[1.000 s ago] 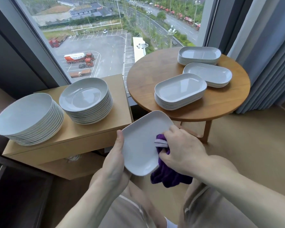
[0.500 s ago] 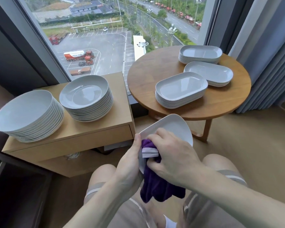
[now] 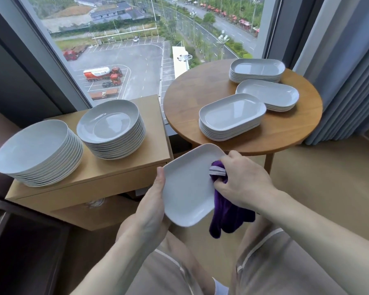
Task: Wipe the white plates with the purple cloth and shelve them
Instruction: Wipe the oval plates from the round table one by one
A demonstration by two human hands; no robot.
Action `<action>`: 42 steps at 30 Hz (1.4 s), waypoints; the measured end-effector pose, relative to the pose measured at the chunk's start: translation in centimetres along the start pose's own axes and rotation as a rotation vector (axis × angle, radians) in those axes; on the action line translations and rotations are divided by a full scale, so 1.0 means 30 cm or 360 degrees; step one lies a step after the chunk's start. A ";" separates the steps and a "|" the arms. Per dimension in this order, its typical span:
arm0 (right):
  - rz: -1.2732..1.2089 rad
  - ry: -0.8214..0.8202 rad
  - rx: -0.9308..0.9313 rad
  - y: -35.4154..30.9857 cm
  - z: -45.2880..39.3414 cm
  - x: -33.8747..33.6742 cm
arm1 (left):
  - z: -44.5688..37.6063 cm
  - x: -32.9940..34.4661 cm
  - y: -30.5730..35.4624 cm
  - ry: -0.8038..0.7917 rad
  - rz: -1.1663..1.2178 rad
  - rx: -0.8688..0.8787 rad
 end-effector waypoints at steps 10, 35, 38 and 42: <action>-0.0032 0.0081 -0.0342 -0.093 0.062 -0.034 | -0.046 0.047 0.061 0.0156 -0.0017 0.0174; -0.0839 0.0665 0.0723 0.555 -0.082 -0.167 | -0.501 0.427 0.230 0.0430 -0.0338 0.0410; -0.0849 0.0686 0.0774 0.593 -0.087 -0.169 | -0.581 0.445 0.234 0.0467 -0.0478 0.0420; -0.0860 0.0718 0.0801 0.616 -0.093 -0.179 | -0.638 0.464 0.251 0.0500 -0.0680 0.0494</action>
Point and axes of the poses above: each hand's wrist, its own z-axis away from the middle knuckle, its own x-axis out of the palm, y = z × x, the point moved 7 cm from there along -z, towards the middle knuckle, and after that the axes turned 13 degrees about z, right-handed, at the moved point
